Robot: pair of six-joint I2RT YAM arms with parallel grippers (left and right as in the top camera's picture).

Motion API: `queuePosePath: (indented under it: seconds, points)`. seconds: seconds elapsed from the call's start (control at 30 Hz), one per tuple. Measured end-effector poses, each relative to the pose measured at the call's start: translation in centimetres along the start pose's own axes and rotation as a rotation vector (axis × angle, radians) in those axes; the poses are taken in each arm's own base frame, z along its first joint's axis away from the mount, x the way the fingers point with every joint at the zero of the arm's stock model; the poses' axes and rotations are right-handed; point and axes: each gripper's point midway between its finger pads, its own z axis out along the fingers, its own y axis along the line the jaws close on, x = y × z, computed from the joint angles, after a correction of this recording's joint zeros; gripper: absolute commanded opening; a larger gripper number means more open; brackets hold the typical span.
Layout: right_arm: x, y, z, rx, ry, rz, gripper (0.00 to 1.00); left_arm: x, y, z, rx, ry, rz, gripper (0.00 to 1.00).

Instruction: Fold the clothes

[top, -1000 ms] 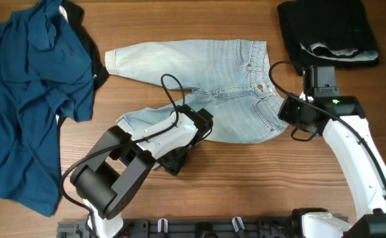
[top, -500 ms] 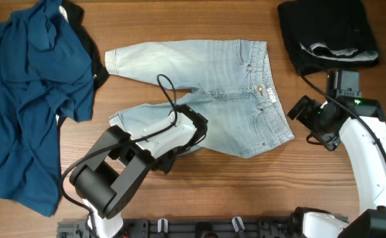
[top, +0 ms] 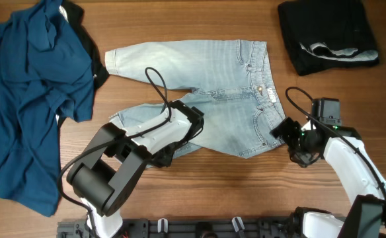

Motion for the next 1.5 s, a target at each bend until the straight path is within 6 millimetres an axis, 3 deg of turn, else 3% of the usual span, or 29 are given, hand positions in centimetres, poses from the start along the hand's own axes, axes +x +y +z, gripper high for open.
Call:
queuePosePath:
  seconds: [0.17,0.27,0.43,0.5,0.63,0.7,0.77,0.8,0.9,1.0,1.2,1.3,1.5]
  points:
    - [0.1,1.6,0.4,-0.048,-0.006,-0.030,0.79,0.3,-1.3,-0.1,0.074,0.021,-0.003,0.59]
    - [1.0,1.4,1.5,-0.020,0.037,-0.036,0.76,0.4,-1.6,-0.1,0.093,0.031,-0.001,0.58]
    - [0.8,1.2,1.7,-0.001,0.037,-0.015,0.66,0.7,-2.1,-0.1,0.121,0.045,-0.001,0.57]
    - [0.6,1.0,1.8,0.011,0.026,-0.002,0.55,0.7,-2.4,-0.2,0.138,0.050,-0.002,0.57]
    - [-0.2,1.0,1.9,0.022,-0.013,0.021,0.48,0.1,-3.2,-0.3,0.176,0.030,-0.011,0.56]
    - [-0.7,1.0,2.0,0.023,-0.036,0.027,0.38,-0.2,-4.0,-0.2,0.212,0.013,0.005,0.58]
    - [-1.1,0.9,2.1,0.031,-0.057,0.030,0.19,-0.2,-4.0,-0.1,0.223,-0.006,0.021,0.59]
    - [-1.2,0.8,2.1,0.038,-0.062,0.031,0.17,-0.3,-4.0,-0.1,0.227,-0.011,0.024,0.59]
    - [-1.2,0.6,2.2,0.046,-0.064,0.034,0.17,-0.3,-4.0,-0.1,0.231,-0.017,0.032,0.59]
    - [-1.2,0.6,2.2,0.047,-0.064,0.034,0.16,-0.5,-4.1,-0.1,0.237,-0.029,0.040,0.48]
    - [-1.2,0.6,2.2,0.048,-0.063,0.034,0.17,-0.7,-4.6,0.0,0.277,-0.079,0.043,0.52]
    - [-1.2,0.5,2.2,0.049,-0.062,0.034,0.17,-0.7,-4.7,0.2,0.292,-0.117,0.039,0.45]
    - [-1.0,0.4,2.2,0.055,-0.055,0.035,0.17,-0.9,-4.8,0.2,0.325,-0.120,0.025,0.41]
